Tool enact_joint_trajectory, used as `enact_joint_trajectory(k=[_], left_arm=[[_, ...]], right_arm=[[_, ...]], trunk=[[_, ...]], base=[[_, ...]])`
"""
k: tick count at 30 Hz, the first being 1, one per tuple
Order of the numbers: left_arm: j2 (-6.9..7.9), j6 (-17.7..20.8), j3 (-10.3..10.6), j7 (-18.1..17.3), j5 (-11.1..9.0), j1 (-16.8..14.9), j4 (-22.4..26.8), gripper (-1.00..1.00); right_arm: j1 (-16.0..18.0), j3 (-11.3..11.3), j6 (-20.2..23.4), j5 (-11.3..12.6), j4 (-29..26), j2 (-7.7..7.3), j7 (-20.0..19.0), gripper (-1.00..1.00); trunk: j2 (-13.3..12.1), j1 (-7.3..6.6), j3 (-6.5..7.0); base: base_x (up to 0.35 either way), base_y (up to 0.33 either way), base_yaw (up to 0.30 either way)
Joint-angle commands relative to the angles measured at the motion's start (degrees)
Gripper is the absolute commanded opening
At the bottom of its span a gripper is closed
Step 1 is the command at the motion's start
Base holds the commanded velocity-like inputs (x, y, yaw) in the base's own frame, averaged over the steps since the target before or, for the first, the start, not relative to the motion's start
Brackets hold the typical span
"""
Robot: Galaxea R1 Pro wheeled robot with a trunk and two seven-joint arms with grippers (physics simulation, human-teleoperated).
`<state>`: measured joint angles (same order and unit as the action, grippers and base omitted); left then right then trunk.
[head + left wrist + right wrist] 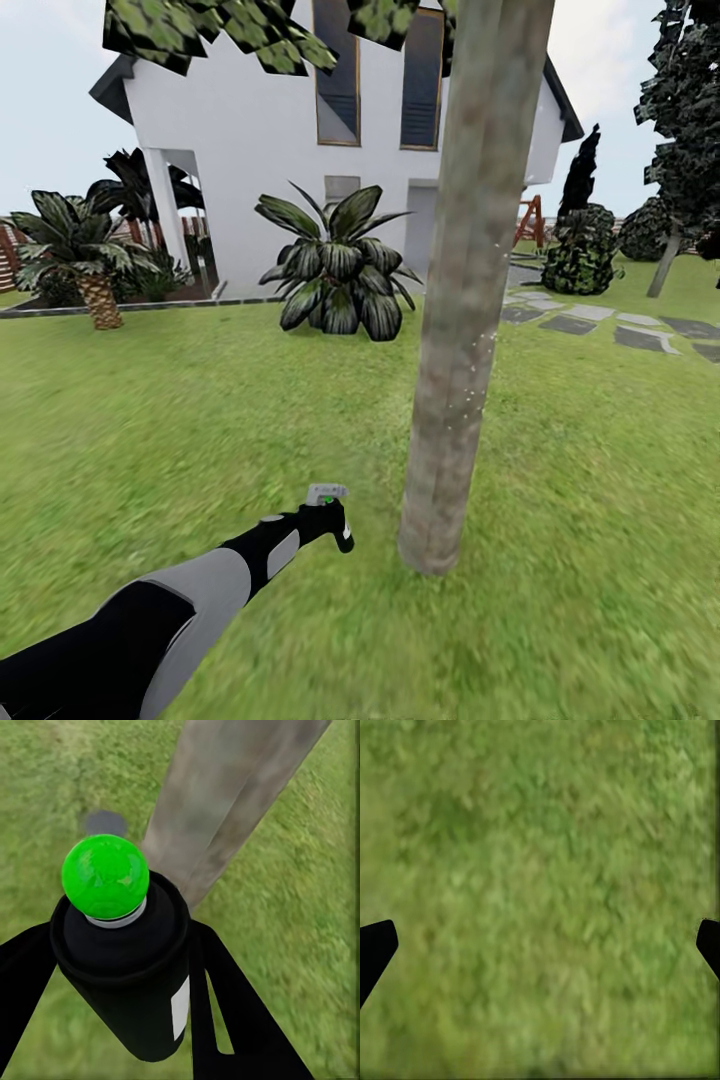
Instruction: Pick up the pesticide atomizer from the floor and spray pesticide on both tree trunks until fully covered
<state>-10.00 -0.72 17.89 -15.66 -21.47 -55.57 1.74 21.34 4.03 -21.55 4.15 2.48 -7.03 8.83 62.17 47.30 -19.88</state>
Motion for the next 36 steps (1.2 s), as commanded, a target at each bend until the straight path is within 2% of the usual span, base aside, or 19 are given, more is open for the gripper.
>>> enact_joint_trajectory(k=[1,12,22,36], left_arm=[[0.0,-0.1,0.4,-0.2,-0.6,-0.1,-0.1,-1.0],[0.0,-0.1,0.4,-0.2,-0.6,0.1,-0.1,-1.0],[0.0,-0.1,0.4,-0.2,-0.6,0.2,-0.1,-1.0],[0.0,-0.1,0.4,-0.2,-0.6,0.2,-0.1,-1.0]], right_arm=[[0.1,0.4,-0.5,0.2,0.2,-0.01,-0.2,1.0],[0.1,0.4,-0.5,0.2,0.2,-0.01,-0.2,1.0],[0.1,0.4,-0.5,0.2,0.2,-0.01,-0.2,1.0],[0.1,0.4,-0.5,0.2,0.2,-0.01,-0.2,1.0]], trunk=[[0.1,0.01,-0.16],[0.1,0.01,-1.17],[0.1,0.01,-2.07],[0.1,0.01,-2.76]], base=[[0.093,-0.018,-0.171],[0.203,-0.141,-0.101],[0.028,-0.019,-0.162],[0.185,0.219,-0.1]])
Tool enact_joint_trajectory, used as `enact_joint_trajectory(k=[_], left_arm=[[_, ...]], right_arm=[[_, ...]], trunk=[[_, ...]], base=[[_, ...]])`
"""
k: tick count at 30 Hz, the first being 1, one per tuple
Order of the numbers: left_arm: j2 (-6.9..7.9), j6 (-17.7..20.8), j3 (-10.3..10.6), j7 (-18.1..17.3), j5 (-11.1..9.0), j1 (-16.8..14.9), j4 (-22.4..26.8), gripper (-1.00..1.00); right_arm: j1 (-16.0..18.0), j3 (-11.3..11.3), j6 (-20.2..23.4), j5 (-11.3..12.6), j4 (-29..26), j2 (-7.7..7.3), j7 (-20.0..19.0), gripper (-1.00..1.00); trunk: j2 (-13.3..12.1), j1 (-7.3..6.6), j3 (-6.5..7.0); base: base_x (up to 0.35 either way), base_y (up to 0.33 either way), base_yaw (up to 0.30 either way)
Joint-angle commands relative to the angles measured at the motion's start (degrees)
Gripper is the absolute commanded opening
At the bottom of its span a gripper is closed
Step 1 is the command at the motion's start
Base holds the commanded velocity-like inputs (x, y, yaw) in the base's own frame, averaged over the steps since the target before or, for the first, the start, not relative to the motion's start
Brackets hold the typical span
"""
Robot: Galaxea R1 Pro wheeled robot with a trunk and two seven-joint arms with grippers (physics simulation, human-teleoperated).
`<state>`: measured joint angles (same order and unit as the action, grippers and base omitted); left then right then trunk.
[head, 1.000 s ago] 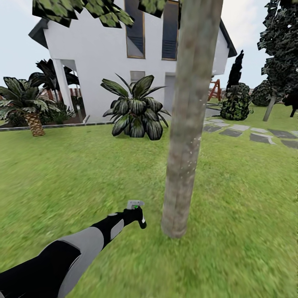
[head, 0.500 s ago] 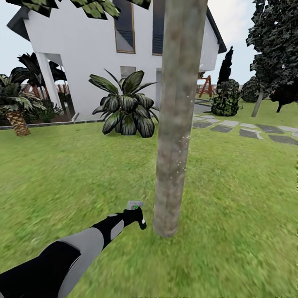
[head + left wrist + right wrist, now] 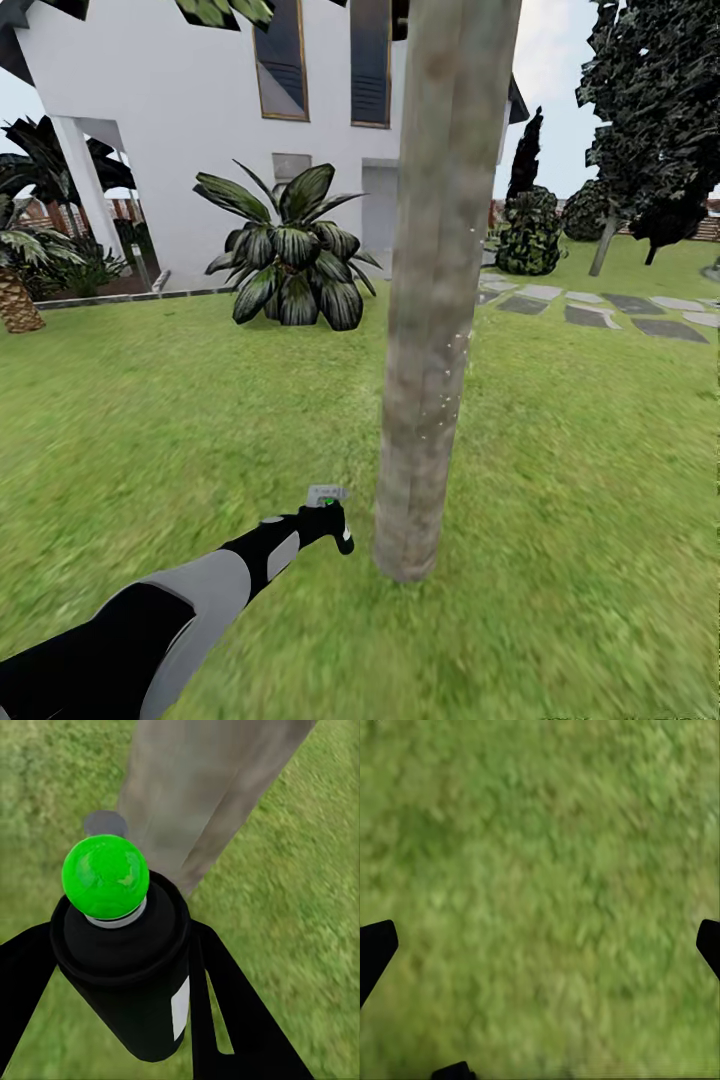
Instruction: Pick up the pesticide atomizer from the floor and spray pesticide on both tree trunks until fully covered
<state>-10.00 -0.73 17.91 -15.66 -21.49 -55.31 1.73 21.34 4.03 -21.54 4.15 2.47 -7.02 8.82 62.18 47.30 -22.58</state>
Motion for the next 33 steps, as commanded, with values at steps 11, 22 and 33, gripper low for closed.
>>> enact_joint_trajectory(k=[11,22,33], left_arm=[[0.0,-0.1,0.4,-0.2,-0.6,-0.1,-0.1,-1.0],[0.0,-0.1,0.4,-0.4,-0.6,-0.1,-0.1,-1.0],[0.0,-0.2,0.3,-4.6,-0.5,-0.1,-0.1,-1.0]], right_arm=[[0.1,0.4,-0.5,0.2,0.3,-0.01,-0.2,1.0],[0.1,0.4,-0.5,0.2,0.3,-0.01,-0.2,1.0],[0.1,0.4,-0.5,0.2,0.3,-0.01,-0.2,1.0]], trunk=[[0.0,0.01,-0.72],[0.0,0.01,-1.3],[0.0,0.01,-1.96]], base=[[0.072,0.131,-0.112],[0.132,0.2,-0.108],[0.003,0.012,-0.134]])
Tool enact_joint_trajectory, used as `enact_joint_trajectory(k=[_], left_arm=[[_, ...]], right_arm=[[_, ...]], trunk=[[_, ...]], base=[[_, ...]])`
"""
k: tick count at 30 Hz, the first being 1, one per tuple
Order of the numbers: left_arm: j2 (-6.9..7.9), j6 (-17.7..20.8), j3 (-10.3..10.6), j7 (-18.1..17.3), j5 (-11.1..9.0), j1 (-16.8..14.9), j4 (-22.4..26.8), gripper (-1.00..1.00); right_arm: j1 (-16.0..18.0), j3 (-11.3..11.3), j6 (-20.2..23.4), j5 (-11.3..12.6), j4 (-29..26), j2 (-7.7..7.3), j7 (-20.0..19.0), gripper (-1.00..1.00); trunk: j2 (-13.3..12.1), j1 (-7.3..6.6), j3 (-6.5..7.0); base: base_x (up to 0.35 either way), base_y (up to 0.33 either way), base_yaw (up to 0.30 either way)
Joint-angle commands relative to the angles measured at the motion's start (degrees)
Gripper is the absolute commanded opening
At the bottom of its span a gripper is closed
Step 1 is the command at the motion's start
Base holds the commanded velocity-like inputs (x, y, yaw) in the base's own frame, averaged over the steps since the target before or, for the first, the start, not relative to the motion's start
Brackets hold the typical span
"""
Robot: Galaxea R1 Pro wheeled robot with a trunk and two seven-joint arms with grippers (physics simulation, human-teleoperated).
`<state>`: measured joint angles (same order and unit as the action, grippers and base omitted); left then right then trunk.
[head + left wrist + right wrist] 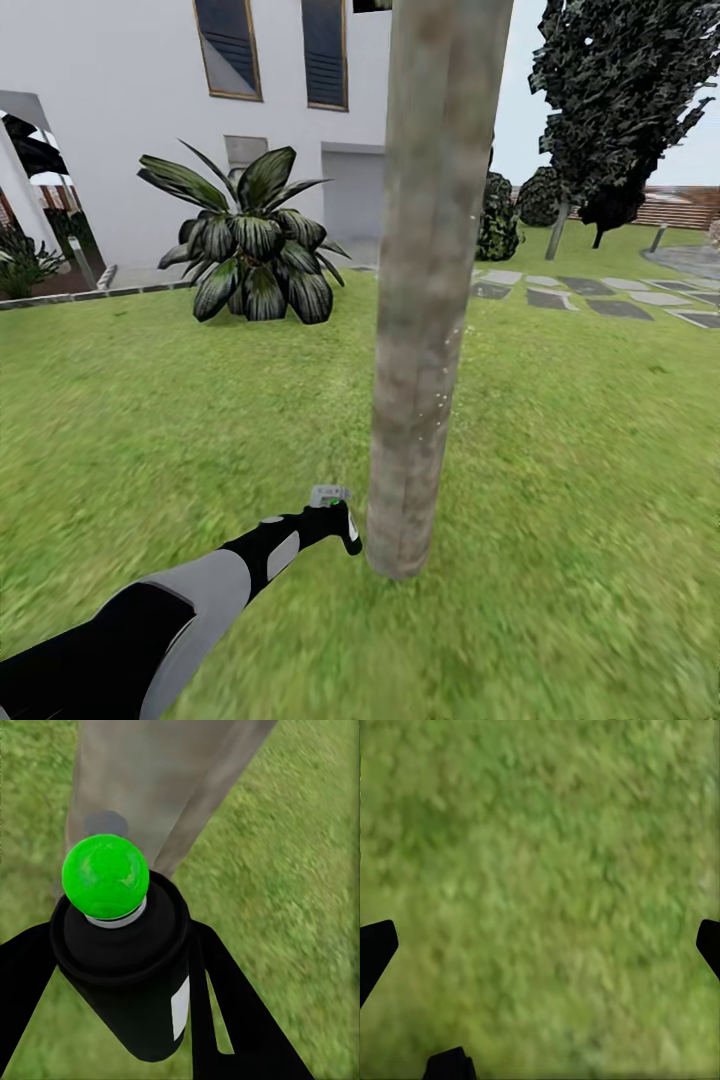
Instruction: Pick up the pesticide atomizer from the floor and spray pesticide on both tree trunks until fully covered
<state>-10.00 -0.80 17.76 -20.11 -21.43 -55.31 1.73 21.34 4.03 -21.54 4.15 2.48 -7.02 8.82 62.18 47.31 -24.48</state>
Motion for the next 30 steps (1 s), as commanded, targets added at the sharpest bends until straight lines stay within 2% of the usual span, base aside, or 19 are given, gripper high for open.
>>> enact_joint_trajectory(k=[1,6,14,16,17,18,19,20,21,22,25,26,28,30], left_arm=[[0.0,-0.1,0.4,-0.2,-0.6,-0.1,-0.1,-1.0],[0.0,0.0,0.4,-0.2,-0.5,-0.1,-0.1,-1.0],[0.0,-0.1,0.5,-0.2,-0.5,-0.1,0.0,-1.0],[0.0,0.3,1.3,-0.3,0.1,-0.1,1.3,-1.0],[0.0,1.0,1.7,-0.3,0.7,-0.1,3.6,-1.0],[0.0,3.0,2.0,-0.3,1.4,-0.1,6.8,-1.0],[0.0,6.9,2.2,-0.3,2.0,-0.1,10.6,-1.0],[0.0,12.1,2.2,-0.2,2.6,-0.1,14.5,-1.0],[0.0,19.2,2.3,-0.1,3.5,-0.1,20.0,-1.0],[0.0,22.3,2.3,0.0,4.0,-0.1,22.9,-1.0],[0.0,27.2,2.3,-0.1,4.5,-0.1,28.1,-1.0],[0.0,31.3,2.4,-0.1,4.7,-0.1,31.6,-1.0],[0.0,36.0,2.3,0.2,4.8,-0.1,35.5,-1.0],[0.0,37.8,2.3,0.3,4.8,-0.1,37.8,-1.0]], right_arm=[[0.1,0.4,-0.5,0.2,0.2,-0.01,-0.2,1.0],[0.1,0.4,-0.5,0.2,0.2,-0.01,-0.2,1.0],[0.1,0.4,-0.5,0.2,0.2,0.02,-0.2,1.0],[0.1,0.4,-0.5,0.2,0.2,0.01,-0.2,1.0],[0.1,0.4,-0.5,0.2,0.2,0.01,-0.2,1.0],[0.1,0.4,-0.5,0.2,0.2,0.03,-0.2,1.0],[0.1,0.4,-0.5,0.2,0.2,0.05,-0.2,1.0],[0.1,0.4,-0.5,0.2,0.2,0.08,-0.2,1.0],[0.1,0.4,-0.5,0.2,0.2,0.16,-0.2,1.0],[0.1,0.4,-0.5,0.2,0.2,0.23,-0.2,1.0],[0.1,0.4,-0.5,0.2,0.2,0.31,-0.2,1.0],[0.1,0.4,-0.5,0.2,0.2,0.32,-0.2,1.0],[0.1,0.4,-0.5,0.2,0.2,0.34,-0.2,1.0],[0.1,0.4,-0.5,0.2,0.2,0.34,-0.2,1.0]], trunk=[[0.0,0.0,-0.07],[0.0,0.0,-0.08],[0.0,0.0,-0.08],[0.0,0.0,-0.08],[0.0,0.0,-0.08],[0.0,0.0,-0.08],[0.0,0.0,-0.08],[0.0,0.0,-0.08],[0.0,0.0,-0.08],[0.0,0.0,-0.08],[0.0,0.0,-0.08],[0.0,0.0,-0.08],[0.0,0.0,-0.08],[0.0,0.0,-0.08]], base=[[0.0,0.179,-0.018],[0.0,0.254,-0.059],[0.0,0.036,-0.237],[0.0,0.002,-0.068],[0.0,0.001,-0.034],[0.0,0.001,-0.022],[0.0,0.0,-0.014],[0.0,0.0,-0.009],[0.0,0.0,-0.005],[0.0,0.0,-0.003],[0.0,0.0,-0.001],[0.0,0.0,0.0],[0.0,0.0,0.0],[0.0,0.0,0.0]])
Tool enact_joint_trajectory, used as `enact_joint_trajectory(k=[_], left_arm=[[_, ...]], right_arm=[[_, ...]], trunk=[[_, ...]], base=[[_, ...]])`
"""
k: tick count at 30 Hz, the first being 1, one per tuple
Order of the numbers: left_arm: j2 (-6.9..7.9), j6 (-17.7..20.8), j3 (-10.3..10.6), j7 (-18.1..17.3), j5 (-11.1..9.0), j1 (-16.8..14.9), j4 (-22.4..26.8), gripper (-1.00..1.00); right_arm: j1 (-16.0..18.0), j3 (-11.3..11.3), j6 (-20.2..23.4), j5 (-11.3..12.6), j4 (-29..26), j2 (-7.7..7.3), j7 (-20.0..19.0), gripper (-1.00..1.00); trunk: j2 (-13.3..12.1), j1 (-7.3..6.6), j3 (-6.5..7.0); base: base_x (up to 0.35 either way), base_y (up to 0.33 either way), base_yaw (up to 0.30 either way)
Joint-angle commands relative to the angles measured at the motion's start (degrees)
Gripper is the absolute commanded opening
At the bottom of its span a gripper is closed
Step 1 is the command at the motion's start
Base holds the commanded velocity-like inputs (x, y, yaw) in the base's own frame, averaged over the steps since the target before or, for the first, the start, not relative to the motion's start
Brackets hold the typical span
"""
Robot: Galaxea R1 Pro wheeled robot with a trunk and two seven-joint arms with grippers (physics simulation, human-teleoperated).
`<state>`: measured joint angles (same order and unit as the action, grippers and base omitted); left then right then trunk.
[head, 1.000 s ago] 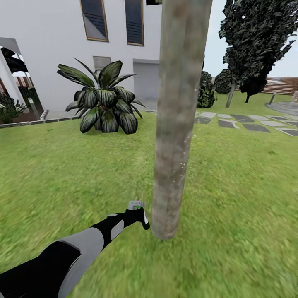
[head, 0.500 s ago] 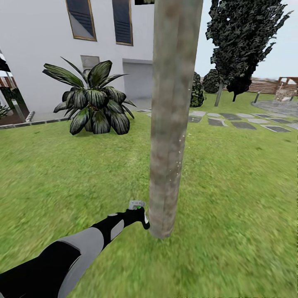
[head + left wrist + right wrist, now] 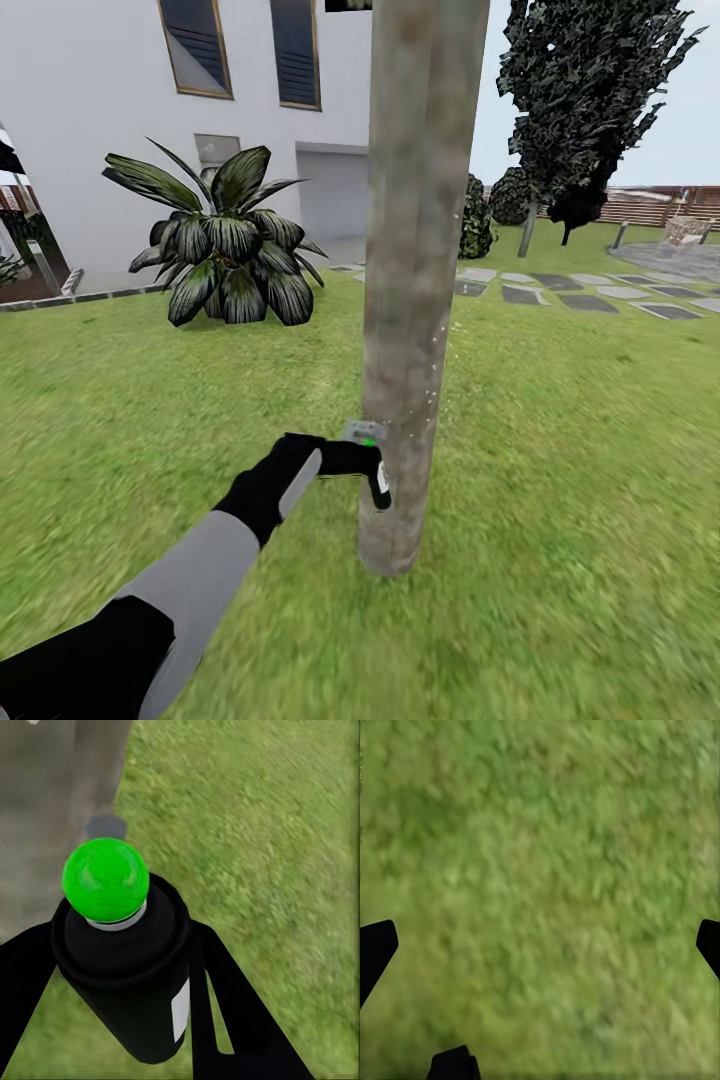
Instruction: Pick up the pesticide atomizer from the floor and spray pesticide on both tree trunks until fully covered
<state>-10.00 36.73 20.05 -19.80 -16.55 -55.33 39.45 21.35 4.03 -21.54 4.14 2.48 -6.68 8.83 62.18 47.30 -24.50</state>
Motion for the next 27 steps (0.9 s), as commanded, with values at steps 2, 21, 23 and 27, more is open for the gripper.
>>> enact_joint_trajectory(k=[2,21,23,27], left_arm=[[0.0,2.3,-0.1,-0.1,-0.1,0.0,5.2,-1.0],[0.0,17.8,-2.4,0.7,0.2,-0.3,24.8,-1.0],[0.0,18.9,-2.4,3.0,0.2,-1.5,25.0,-1.0],[0.0,19.8,-4.7,5.2,0.3,-10.1,21.4,-1.0]], right_arm=[[0.1,0.4,-0.5,0.3,0.2,-0.01,-0.2,1.0],[0.1,0.4,-0.5,0.3,0.2,0.08,-0.2,1.0],[0.1,0.4,-0.5,0.3,0.2,0.08,-0.2,1.0],[0.1,0.4,-0.5,0.3,0.2,0.08,-0.2,1.0]], trunk=[[0.0,0.0,-0.06],[0.0,0.0,-0.06],[0.0,0.0,-0.06],[0.0,0.0,-0.06]], base=[[0.0,0.0,0.0],[-0.074,0.004,0.0],[-0.017,0.001,0.0],[-0.005,0.0,0.0]])
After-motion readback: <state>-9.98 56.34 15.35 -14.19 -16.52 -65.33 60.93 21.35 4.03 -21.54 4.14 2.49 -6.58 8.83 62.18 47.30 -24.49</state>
